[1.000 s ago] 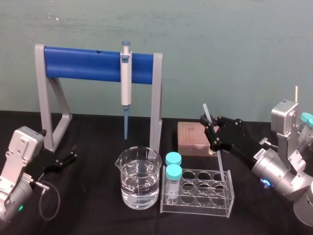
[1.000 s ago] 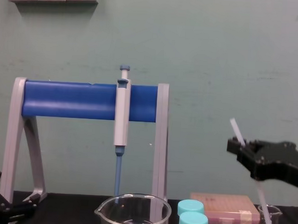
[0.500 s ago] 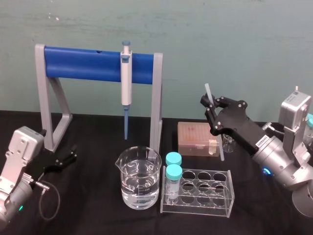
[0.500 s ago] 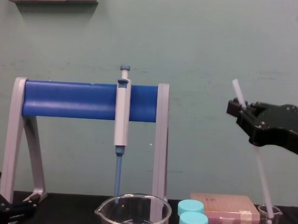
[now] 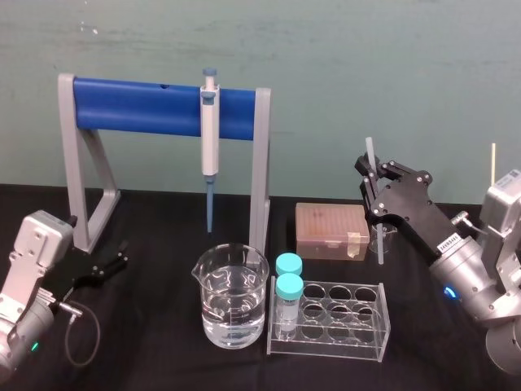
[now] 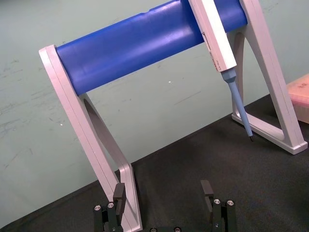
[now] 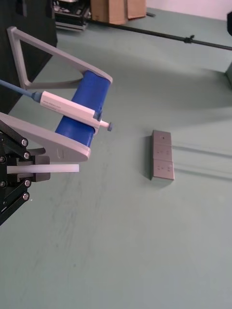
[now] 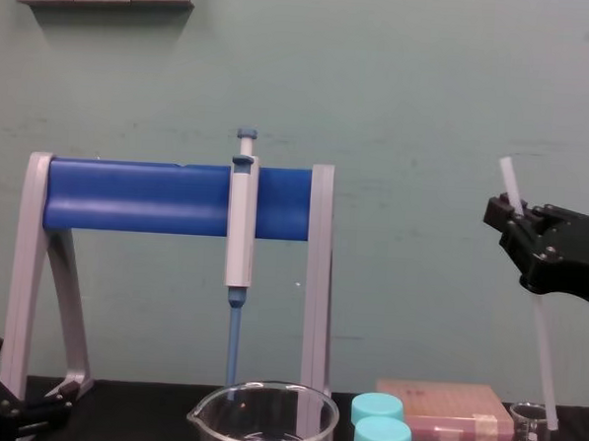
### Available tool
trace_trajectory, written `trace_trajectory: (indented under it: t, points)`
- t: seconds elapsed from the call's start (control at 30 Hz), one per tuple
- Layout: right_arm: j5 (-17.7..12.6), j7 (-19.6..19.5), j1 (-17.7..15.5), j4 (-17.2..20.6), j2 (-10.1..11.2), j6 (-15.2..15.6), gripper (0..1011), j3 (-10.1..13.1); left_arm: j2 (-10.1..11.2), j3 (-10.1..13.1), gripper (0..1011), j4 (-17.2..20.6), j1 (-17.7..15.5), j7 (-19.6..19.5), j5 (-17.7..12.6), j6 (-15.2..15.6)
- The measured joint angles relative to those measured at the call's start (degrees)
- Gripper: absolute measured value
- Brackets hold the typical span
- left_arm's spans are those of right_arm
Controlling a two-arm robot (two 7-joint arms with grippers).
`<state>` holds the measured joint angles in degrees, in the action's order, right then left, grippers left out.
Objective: Pick up the stirring rod with one hand, then place it down.
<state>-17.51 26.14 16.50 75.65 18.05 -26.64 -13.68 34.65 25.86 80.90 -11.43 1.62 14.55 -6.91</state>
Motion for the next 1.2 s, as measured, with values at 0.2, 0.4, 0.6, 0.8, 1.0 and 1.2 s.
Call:
trace_trajectory:
  t: [0.2,0.4,0.6,0.8,1.0,1.2]
  points:
    - [-0.4,0.1,-0.6,-0.5,-1.0,-1.4,72,1.1,0.0,0.0,1000,0.0,0.0,0.0,0.0,0.0]
    - [-0.3,0.2,-1.0,-0.7,-1.8,-1.8,72,1.9,0.0,0.0,1000,0.0,0.0,0.0,0.0,0.0]
    - [-0.3,0.3,-1.0,-0.7,-1.7,-1.8,72,1.8,0.0,0.0,1000,0.0,0.0,0.0,0.0,0.0]
    - [-0.3,0.3,-1.0,-0.7,-1.6,-1.8,72,1.8,0.0,0.0,1000,0.0,0.0,0.0,0.0,0.0]
    - [-0.3,0.3,-0.9,-0.7,-1.6,-1.8,72,1.7,0.0,0.0,1000,0.0,0.0,0.0,0.0,0.0]
    - [-0.3,0.3,-0.9,-0.6,-1.6,-1.7,72,1.6,0.0,0.0,1000,0.0,0.0,0.0,0.0,0.0]
